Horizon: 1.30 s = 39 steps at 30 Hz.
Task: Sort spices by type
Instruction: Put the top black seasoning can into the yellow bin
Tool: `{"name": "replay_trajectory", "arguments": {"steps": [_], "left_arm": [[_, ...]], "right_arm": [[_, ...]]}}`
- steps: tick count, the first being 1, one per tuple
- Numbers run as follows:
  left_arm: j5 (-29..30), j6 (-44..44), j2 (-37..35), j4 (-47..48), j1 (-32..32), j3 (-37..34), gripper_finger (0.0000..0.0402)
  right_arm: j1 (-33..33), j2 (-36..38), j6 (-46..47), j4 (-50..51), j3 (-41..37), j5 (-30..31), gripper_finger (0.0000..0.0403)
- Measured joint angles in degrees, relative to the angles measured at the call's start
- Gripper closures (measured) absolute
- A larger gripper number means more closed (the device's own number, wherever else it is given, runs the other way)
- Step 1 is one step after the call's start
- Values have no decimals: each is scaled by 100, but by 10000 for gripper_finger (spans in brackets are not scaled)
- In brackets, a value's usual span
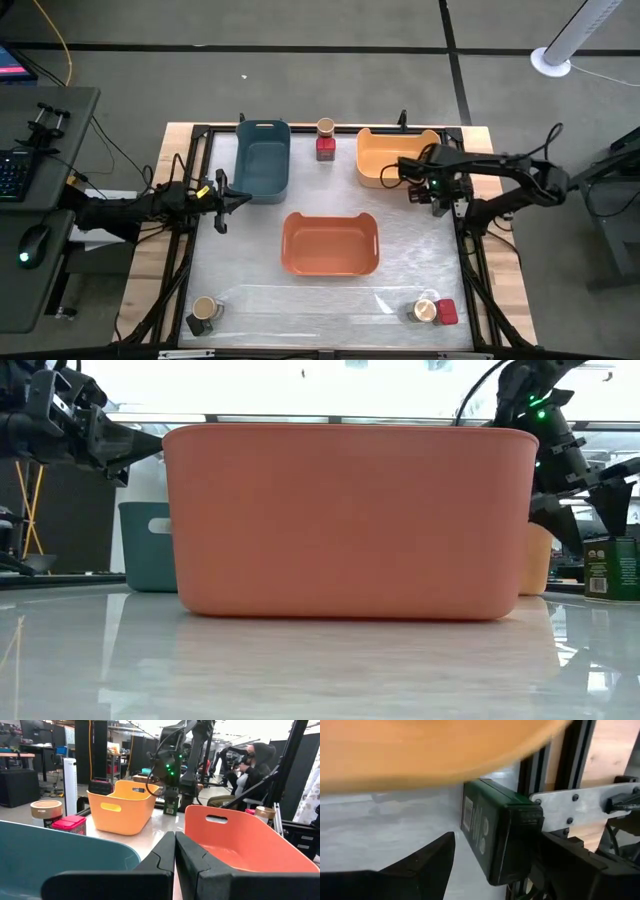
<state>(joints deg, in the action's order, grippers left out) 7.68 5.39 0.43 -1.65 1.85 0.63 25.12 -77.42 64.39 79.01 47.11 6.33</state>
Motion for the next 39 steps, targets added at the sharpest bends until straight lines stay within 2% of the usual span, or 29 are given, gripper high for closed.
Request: {"name": "replay_trajectory", "arguments": {"steps": [4, 18, 24, 28, 35, 39], "left_arm": [[1, -2, 0, 0, -1, 0, 401], [2, 0, 0, 0, 2, 1, 402], [0, -1, 0, 0, 0, 2, 402], [0, -1, 0, 1, 1, 0, 402], [1, -1, 0, 1, 2, 2, 402], [0, 0, 0, 0, -1, 2, 402]], "right_arm": [[-2, -54, -132, -154, 0, -83, 121], [-159, -54, -1034, -1179, 0, -1097, 121], [-405, -54, -1037, -1068, 0, -1002, 125], [-493, -54, -919, -1059, 0, -810, 161], [-504, -54, -897, -1071, 2, -681, 281], [-505, -38, -950, -1052, 7, -713, 285]]}}
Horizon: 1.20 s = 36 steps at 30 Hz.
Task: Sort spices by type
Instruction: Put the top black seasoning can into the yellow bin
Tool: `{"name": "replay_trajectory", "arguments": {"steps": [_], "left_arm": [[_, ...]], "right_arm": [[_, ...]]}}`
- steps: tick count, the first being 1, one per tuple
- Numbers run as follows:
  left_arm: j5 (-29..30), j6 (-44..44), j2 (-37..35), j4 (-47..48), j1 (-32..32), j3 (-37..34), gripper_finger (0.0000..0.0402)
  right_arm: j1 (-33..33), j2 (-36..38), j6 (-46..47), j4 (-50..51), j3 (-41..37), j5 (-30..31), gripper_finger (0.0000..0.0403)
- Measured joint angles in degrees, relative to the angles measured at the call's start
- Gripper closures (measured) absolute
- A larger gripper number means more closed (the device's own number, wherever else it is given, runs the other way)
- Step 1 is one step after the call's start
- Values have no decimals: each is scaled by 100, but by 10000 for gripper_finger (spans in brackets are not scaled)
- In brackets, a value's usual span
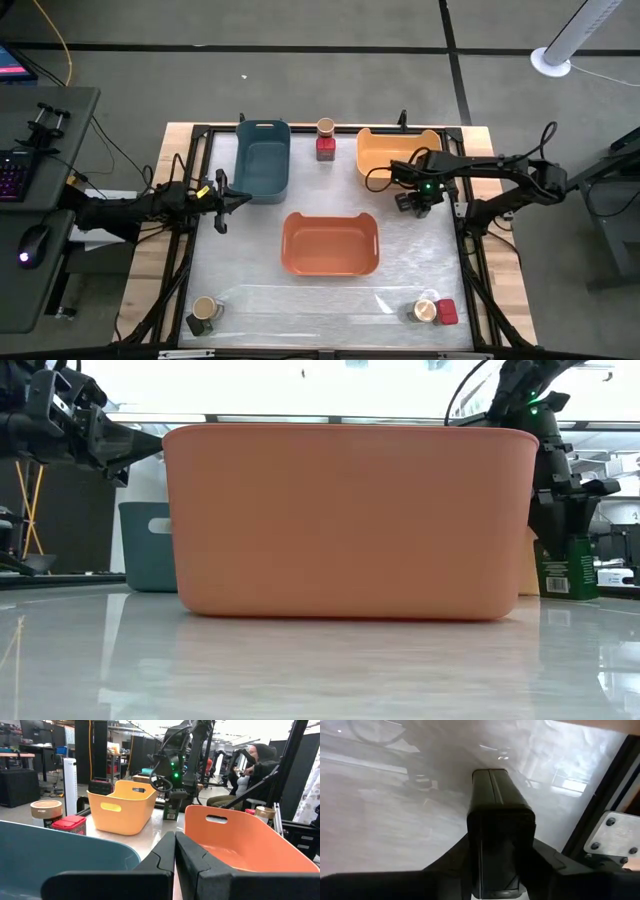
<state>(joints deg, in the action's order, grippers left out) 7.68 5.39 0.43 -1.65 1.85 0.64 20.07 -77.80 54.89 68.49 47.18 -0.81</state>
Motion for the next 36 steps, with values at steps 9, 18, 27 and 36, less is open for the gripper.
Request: {"name": "replay_trajectory", "arguments": {"steps": [9, 18, 27, 36], "left_arm": [[0, -2, 0, 0, 0, 0, 402], [2, 0, 0, 0, 0, -2, 401], [2, 0, -1, 1, 2, -2, 401], [0, -1, -2, 1, 0, -2, 401]], "right_arm": [[-468, 385, -445, 709, 1226, -764, 285], [-171, 510, -559, 744, 3355, 742, 285], [1655, -121, -1032, 967, 3038, 1280, 285], [2719, -1145, -1628, 321, 2485, 971, 285]]}}
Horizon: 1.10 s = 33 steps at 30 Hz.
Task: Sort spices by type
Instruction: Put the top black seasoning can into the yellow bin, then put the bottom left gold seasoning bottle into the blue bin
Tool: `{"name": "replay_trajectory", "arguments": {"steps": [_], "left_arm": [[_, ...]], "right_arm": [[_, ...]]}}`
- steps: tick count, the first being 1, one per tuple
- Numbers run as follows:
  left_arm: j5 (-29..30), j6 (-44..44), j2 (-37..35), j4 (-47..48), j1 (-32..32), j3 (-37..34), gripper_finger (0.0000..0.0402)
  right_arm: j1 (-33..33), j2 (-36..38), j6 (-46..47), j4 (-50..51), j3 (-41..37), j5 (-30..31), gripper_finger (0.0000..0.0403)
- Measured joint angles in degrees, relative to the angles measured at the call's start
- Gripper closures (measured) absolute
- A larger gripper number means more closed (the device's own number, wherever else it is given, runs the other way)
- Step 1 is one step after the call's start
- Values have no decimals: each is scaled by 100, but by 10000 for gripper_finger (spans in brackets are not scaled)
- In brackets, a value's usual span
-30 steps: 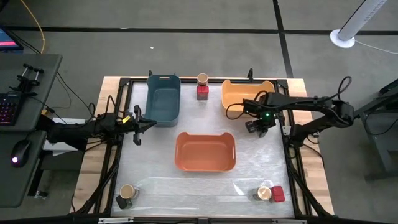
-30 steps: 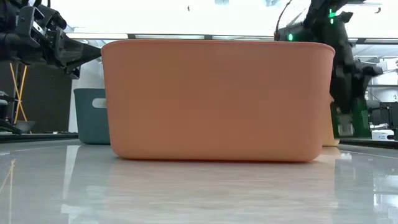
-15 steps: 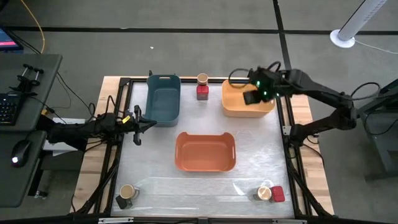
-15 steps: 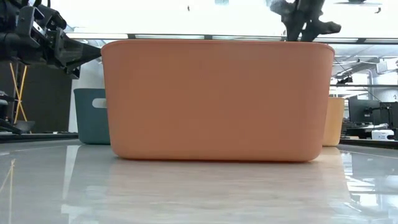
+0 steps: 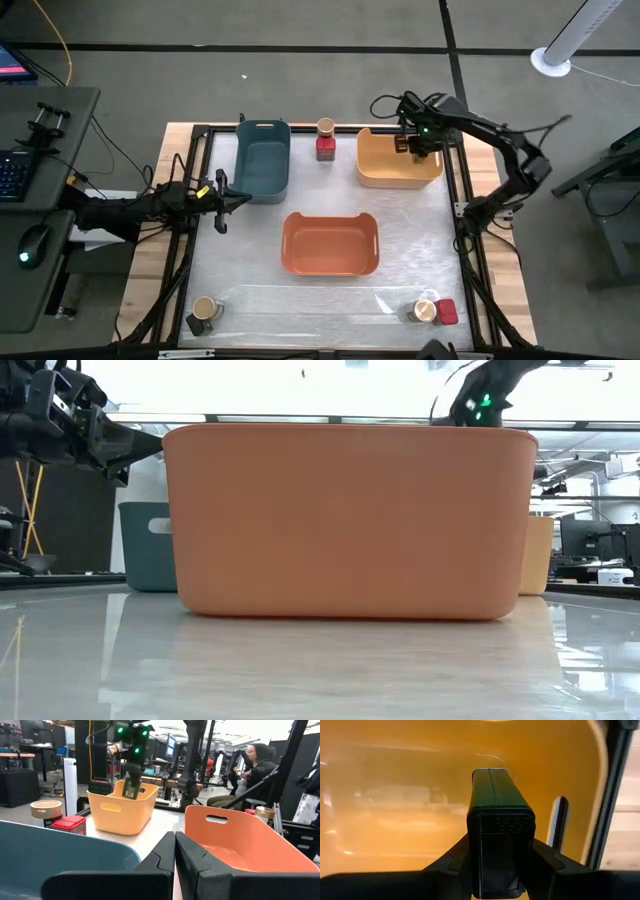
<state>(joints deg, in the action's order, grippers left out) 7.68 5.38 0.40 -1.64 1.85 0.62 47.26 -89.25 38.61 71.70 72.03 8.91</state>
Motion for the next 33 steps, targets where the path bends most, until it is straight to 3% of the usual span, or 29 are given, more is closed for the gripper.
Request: {"name": "replay_trajectory", "arguments": {"steps": [13, 20, 28, 33], "left_arm": [[0, -1, 2, 1, 2, 1, 401], [2, -1, 0, 1, 0, 0, 402], [2, 0, 1, 1, 2, 2, 401], [0, 1, 2, -1, 0, 2, 401]], "right_arm": [[238, -687, -267, -141, 0, -120, 285], [265, -687, -171, -122, 0, -148, 217], [265, -684, -166, -77, 24, -234, 207], [230, -676, -534, 457, 560, -209, 205]]}}
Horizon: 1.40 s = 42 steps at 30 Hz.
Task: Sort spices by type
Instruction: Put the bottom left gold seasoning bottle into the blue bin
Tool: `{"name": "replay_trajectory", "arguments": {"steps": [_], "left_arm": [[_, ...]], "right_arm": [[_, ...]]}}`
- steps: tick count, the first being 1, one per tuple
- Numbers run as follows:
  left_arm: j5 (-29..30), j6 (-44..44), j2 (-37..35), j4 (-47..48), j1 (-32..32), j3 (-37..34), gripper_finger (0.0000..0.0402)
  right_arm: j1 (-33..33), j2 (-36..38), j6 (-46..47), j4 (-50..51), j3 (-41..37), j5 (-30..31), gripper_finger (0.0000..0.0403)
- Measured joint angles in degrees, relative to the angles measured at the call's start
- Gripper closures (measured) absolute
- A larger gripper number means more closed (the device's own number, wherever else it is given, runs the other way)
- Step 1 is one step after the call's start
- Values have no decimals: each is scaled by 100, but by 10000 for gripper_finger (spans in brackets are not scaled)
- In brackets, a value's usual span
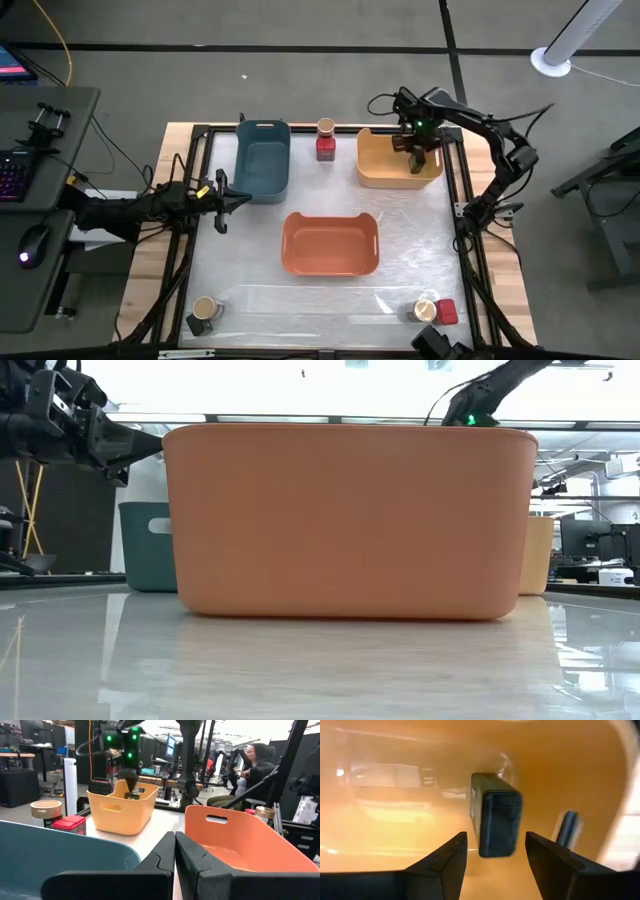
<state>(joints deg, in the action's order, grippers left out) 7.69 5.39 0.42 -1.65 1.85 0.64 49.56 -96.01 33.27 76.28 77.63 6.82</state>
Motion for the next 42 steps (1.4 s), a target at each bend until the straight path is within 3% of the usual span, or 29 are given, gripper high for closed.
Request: {"name": "replay_trajectory", "arguments": {"steps": [9, 15, 24, 29, 35, 38, 42], "left_arm": [[0, -2, -2, 2, 1, 0, 401], [0, 0, 0, 0, 2, -1, 402], [1, -1, -1, 1, 1, -2, 401], [0, 0, -2, 0, 0, 0, 402], [4, 43, 0, -189, 0, -2, 402], [30, 912, 0, -791, -8, -2, 401], [518, 2052, 0, -1824, 0, -2, 402]], "right_arm": [[-479, 7, -806, 631, 1841, 366, 205], [-1306, 13, -1646, 102, 2678, -390, 204], [-2962, 13, -1852, -1742, 2039, -1634, 204], [-3487, 9, -1538, -2561, 1794, -1741, 204], [-3616, 9, -1362, -3096, 1792, -1738, 204], [-3606, 9, -1154, -3213, 1792, -1737, 204], [-3606, 9, -895, -3387, 1790, -1737, 204]]}}
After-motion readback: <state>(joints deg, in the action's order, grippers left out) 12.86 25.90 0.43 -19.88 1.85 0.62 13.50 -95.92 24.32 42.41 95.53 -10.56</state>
